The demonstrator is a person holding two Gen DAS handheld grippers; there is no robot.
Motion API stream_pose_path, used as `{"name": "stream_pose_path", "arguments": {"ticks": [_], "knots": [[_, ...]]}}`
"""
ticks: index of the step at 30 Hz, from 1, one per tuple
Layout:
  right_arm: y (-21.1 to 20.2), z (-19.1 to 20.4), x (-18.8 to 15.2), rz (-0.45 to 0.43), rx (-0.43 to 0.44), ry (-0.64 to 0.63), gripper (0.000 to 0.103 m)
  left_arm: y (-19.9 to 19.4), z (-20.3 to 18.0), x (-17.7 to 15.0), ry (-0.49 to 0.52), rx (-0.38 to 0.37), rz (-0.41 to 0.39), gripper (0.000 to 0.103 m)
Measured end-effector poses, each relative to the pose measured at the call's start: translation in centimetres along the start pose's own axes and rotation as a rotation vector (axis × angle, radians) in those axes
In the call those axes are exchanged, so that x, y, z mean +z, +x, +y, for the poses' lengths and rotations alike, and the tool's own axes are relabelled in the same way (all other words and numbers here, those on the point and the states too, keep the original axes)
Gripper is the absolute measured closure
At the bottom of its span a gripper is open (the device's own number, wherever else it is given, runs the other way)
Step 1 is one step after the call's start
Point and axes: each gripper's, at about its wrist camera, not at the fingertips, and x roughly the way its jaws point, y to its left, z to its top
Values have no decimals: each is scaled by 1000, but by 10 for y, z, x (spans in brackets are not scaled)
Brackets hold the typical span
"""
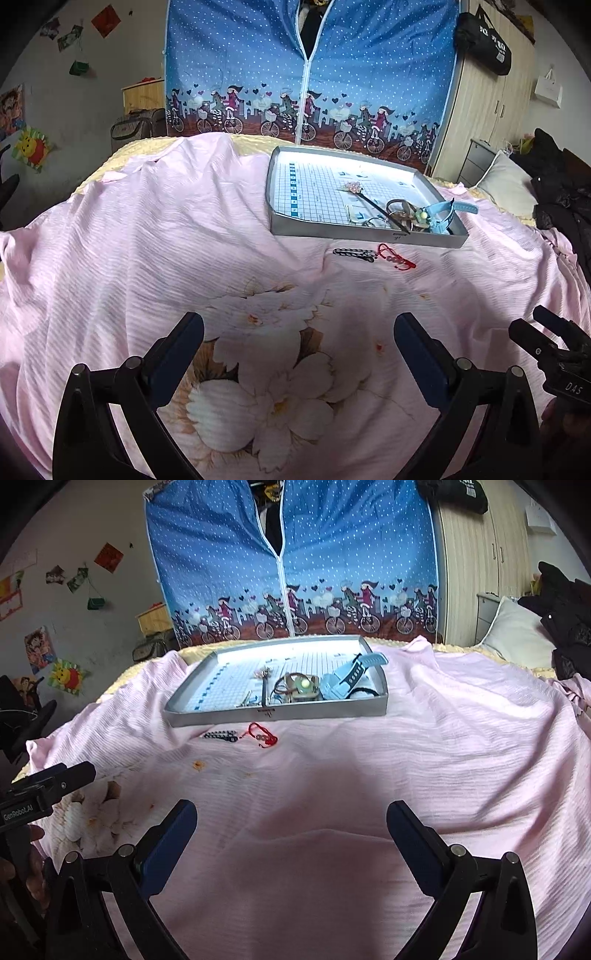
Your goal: Organize jewelry
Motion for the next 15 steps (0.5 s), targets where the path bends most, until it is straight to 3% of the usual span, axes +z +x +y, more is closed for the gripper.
{"name": "stream_pose_path", "arguments": {"ticks": [5, 10, 15], "knots": [[13, -2, 6, 54, -20, -31, 0, 16, 0, 7, 41, 12, 25, 2], [34, -10, 25, 59, -51, -147, 0, 38, -3, 16, 106, 7, 52, 2], [64, -15, 34, 59, 13, -174, 0, 68, -9, 29, 166, -49, 70, 3]]}}
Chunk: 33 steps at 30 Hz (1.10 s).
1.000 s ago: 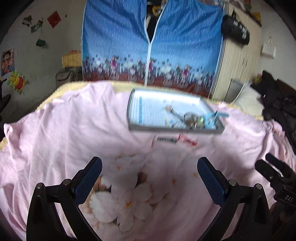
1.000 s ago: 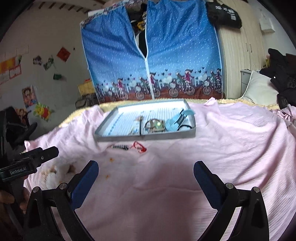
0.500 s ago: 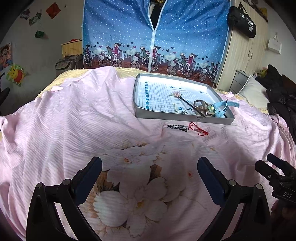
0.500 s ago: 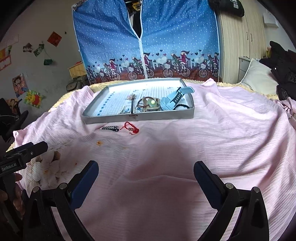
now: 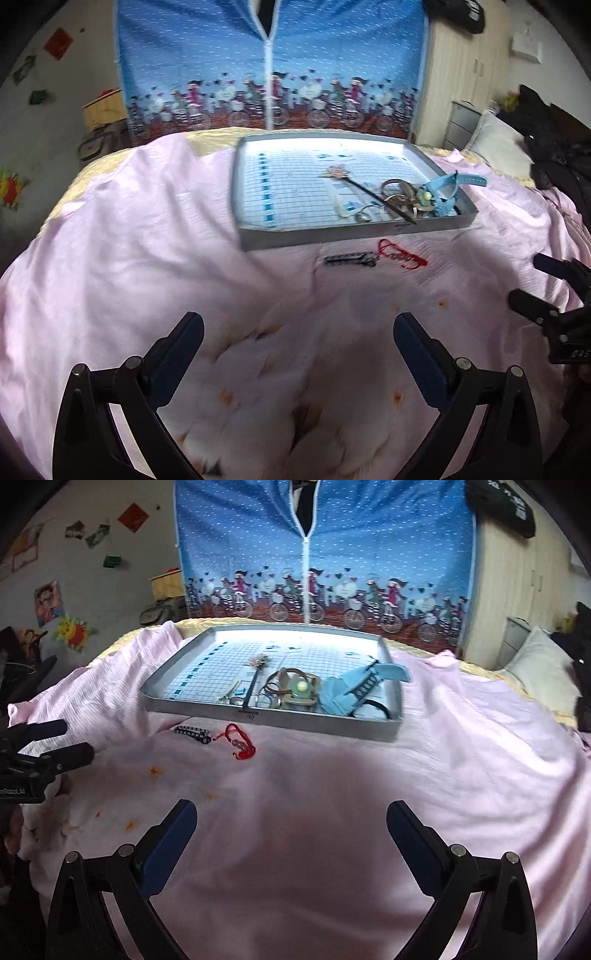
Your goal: Organize jewelry
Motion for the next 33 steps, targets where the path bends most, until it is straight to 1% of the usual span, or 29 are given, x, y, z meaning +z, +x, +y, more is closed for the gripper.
{"name": "stream_pose_path", "arguments": {"ticks": [2, 4, 6, 7, 8, 9, 10, 12, 13, 16, 18, 19, 21, 25, 29, 31, 33], "knots": [[11, 1, 4, -10, 29, -25, 5, 13, -4, 9, 41, -30, -5, 4], [21, 1, 8, -11, 53, -44, 22, 25, -8, 18, 75, -60, 2, 10], [31, 1, 11, -9, 80, -51, 30, 39, -13, 26, 111, -96, 21, 23], [36, 0, 13, -5, 94, -55, 37, 45, -15, 28, 126, -107, 29, 26], [43, 0, 14, 0, 108, -62, 41, 52, -17, 31, 144, -116, 39, 31], [47, 0, 15, 4, 115, -65, 49, 60, -18, 33, 162, -122, 50, 35], [52, 0, 17, 8, 128, -67, 52, 66, -20, 35, 175, -128, 59, 37], [59, -1, 20, 7, 153, -66, 55, 80, -22, 38, 194, -149, 84, 46], [62, -1, 22, 6, 168, -69, 59, 85, -22, 38, 197, -162, 95, 48], [70, 2, 28, 6, 207, -89, 64, 98, -24, 41, 214, -210, 131, 52], [76, 2, 31, 10, 230, -92, 67, 104, -24, 43, 223, -233, 150, 59], [80, 1, 33, 16, 246, -87, 71, 107, -23, 45, 224, -241, 159, 60], [85, -2, 34, 26, 269, -73, 75, 114, -21, 48, 220, -250, 174, 60], [93, -9, 35, 48, 295, -34, 76, 123, -16, 53, 204, -262, 195, 60], [95, -14, 33, 60, 298, -5, 76, 134, -15, 54, 199, -268, 242, 60], [95, -15, 33, 61, 299, 1, 76, 135, -14, 54, 201, -261, 247, 62], [95, -15, 33, 61, 299, -2, 76, 134, -12, 54, 190, -252, 246, 70]]}}
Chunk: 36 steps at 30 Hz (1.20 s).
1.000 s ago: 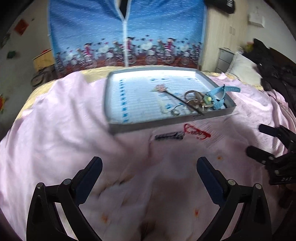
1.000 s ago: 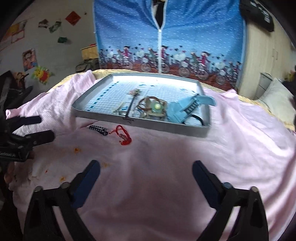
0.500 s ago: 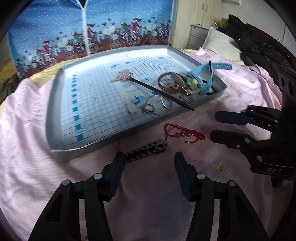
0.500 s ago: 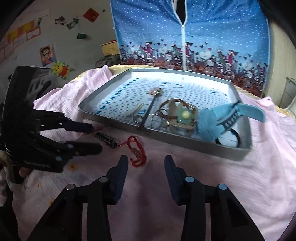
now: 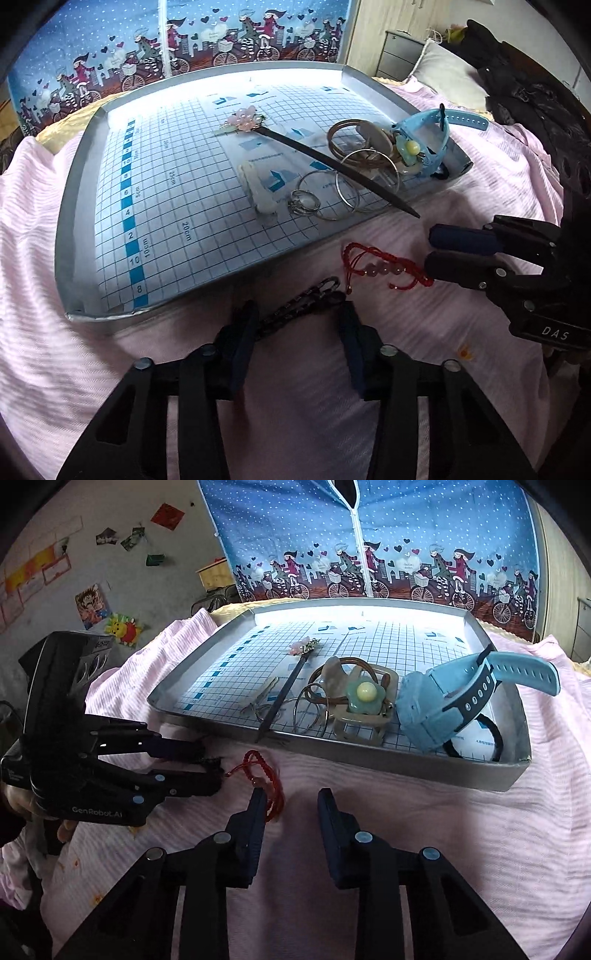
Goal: Organize jewelry
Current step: 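Grasp the black beaded bracelet with the left gripper while the right grasps the red string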
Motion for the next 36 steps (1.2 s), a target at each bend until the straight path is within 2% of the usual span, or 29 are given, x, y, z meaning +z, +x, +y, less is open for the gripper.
{"name": "stream_pose_path", "arguments": {"ticks": [5, 8, 13, 19, 26, 30, 36], "knots": [[-1, 10, -1, -2, 5, -50, 76, -3, 20, -4, -128, -37, -23, 87], [1, 17, 0, -1, 8, -83, 76, -6, 33, -8, -201, -74, -35, 90], [13, 25, 1, 40, 12, -123, 76, -7, 37, -9, -231, -90, -37, 90], [37, 21, 4, 107, -5, -100, 76, -2, 37, -9, -247, -80, -21, 89], [39, 18, 0, 108, 3, -52, 76, 4, 36, -6, -260, -87, -22, 87], [39, 13, -2, 107, 30, -6, 85, 6, 35, -5, -259, -84, -20, 83], [36, 10, -3, 103, 42, 22, 86, 8, 27, -2, -229, -48, -15, 82]]}}
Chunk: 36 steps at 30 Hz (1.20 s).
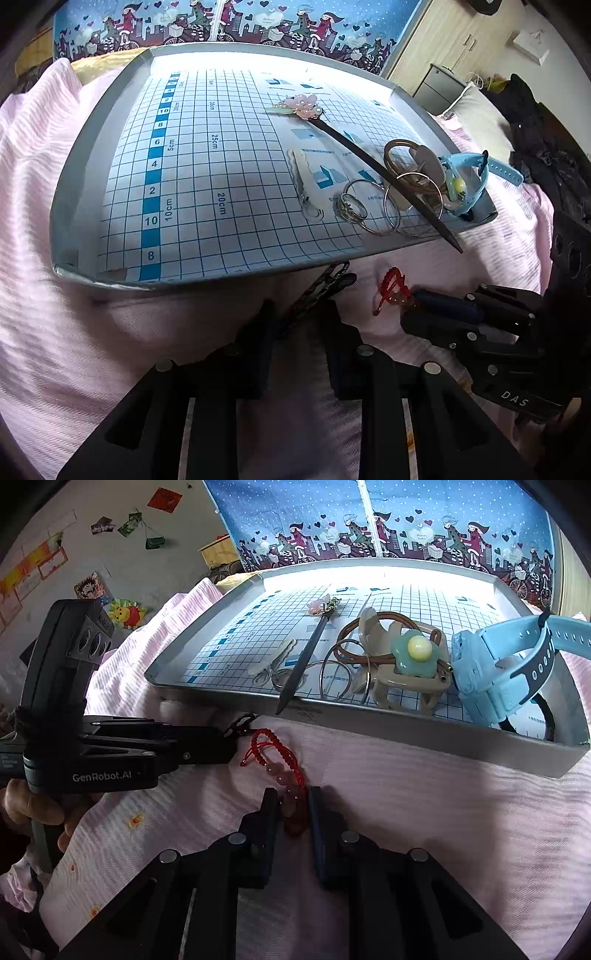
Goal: Organize jewelry
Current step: 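Grasp the black beaded bracelet with the left gripper while the right grasps the red string, then drop the bracelet in the tray with the left gripper while the right drops the string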
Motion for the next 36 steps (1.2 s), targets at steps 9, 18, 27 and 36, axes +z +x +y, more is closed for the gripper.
{"name": "stream_pose_path", "arguments": {"ticks": [9, 18, 27, 36], "knots": [[-1, 2, -1, -11, -18, -3, 89, 2, -4, -1, 10, 13, -11, 82], [-15, 9, -6, -61, 15, -5, 94, -19, -19, -20, 64, -1, -103, 96], [-64, 18, -2, -233, 24, 0, 94, -63, -41, -33, 77, -73, -295, 102], [-69, -17, 29, -348, -76, 132, 94, -66, -31, 9, -54, -17, -345, 102]]}}
